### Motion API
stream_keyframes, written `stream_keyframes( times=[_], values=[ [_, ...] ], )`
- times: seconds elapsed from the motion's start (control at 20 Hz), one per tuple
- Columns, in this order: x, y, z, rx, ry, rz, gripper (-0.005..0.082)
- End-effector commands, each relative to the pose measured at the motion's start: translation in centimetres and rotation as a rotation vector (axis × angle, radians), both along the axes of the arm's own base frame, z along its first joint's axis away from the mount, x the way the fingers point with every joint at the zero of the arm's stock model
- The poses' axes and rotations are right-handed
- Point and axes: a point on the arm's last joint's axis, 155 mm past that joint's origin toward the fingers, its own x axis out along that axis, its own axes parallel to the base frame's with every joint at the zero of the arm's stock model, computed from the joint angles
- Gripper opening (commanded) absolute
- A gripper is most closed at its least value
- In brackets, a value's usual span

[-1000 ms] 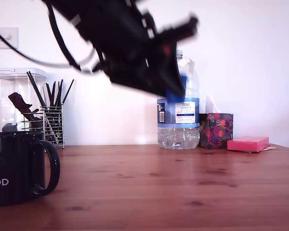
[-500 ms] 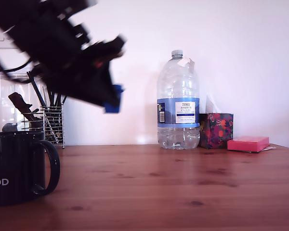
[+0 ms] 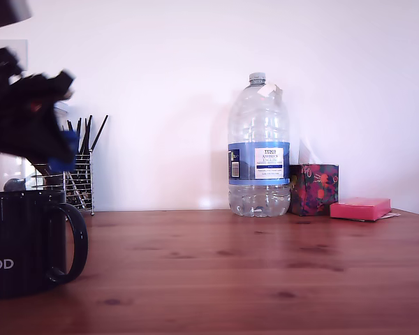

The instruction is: Pick up the coffee capsules from the table one by one and drop them inside the nearest coffee cup

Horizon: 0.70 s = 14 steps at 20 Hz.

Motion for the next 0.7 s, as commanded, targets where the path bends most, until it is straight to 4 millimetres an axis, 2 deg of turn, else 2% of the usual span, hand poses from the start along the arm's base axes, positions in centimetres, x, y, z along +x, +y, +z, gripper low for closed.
stream_keyframes(
  times=[0.0,0.25,0.65],
  values=[
    [-0.3,1.1,-0.2,-0.012,-0.004,0.031,0.0110],
    [-0.7,3.2,-1.1,0.008,0.041,0.087,0.0110],
    [-1.6,3.2,-2.4,0.023,0.101,0.070,0.0110]
  ],
)
